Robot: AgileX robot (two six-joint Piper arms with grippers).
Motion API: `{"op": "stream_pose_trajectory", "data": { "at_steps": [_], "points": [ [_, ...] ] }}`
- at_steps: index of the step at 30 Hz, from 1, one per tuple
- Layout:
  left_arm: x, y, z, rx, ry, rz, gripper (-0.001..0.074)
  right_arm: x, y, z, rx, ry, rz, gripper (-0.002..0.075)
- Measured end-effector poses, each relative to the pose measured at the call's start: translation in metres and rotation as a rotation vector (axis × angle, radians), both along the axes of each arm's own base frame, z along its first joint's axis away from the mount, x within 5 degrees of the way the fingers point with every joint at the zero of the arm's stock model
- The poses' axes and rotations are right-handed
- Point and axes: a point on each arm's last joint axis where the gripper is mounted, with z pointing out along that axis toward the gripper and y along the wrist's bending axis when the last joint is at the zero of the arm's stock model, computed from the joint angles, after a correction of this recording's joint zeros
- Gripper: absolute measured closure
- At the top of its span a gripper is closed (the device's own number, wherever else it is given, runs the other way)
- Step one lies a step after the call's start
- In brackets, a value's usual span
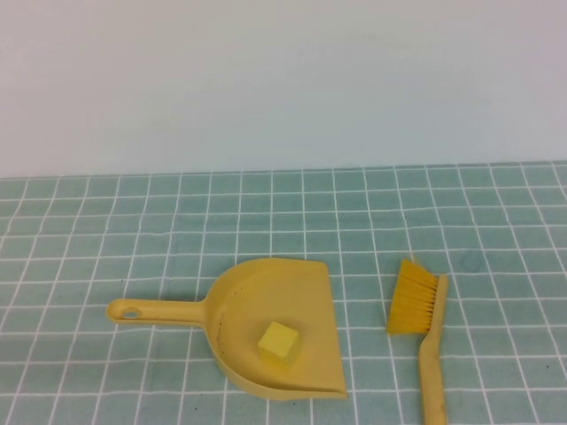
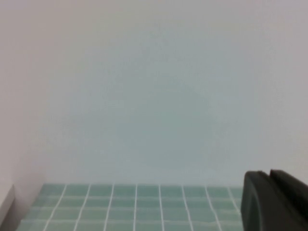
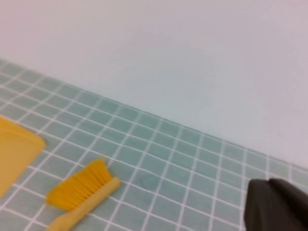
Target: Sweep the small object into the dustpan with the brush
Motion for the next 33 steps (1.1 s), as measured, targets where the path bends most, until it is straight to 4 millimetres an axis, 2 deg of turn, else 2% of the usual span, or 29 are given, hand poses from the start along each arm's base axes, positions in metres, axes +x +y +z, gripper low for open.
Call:
{"op": "stream_pose_trajectory", "data": {
  "at_steps": [3, 5, 14, 20, 24, 27, 33],
  "points": [
    [0.000, -0.001, -0.027, 0.020, 0.018, -0.009, 0.0735, -0.011, -0.007, -0.009, 0.028, -0.006, -0.075, 0.0727],
    [0.000, 0.001, -0.038, 0.009, 0.081, 0.010, 0.0735, -0.016, -0.010, -0.016, 0.039, -0.009, -0.111, 0.0727],
    [0.000, 0.003, -0.047, -0.078, 0.184, 0.032, 0.0735, -0.035, -0.016, -0.023, 0.114, -0.028, -0.243, 0.0727],
    [-0.002, 0.007, -0.061, -0.125, 0.337, 0.072, 0.0735, -0.033, -0.016, -0.024, 0.144, -0.053, -0.267, 0.0727],
    [-0.006, 0.002, -0.065, -0.122, 0.368, 0.018, 0.0735, -0.030, -0.015, -0.032, 0.164, -0.041, -0.260, 0.0727],
    [-0.007, -0.001, -0.069, -0.097, 0.416, -0.005, 0.0735, -0.024, -0.015, -0.047, 0.176, -0.042, -0.259, 0.0727],
    [-0.007, 0.000, -0.070, -0.046, 0.419, 0.005, 0.0735, -0.019, -0.016, -0.097, 0.183, 0.034, -0.282, 0.0727]
  ]
}}
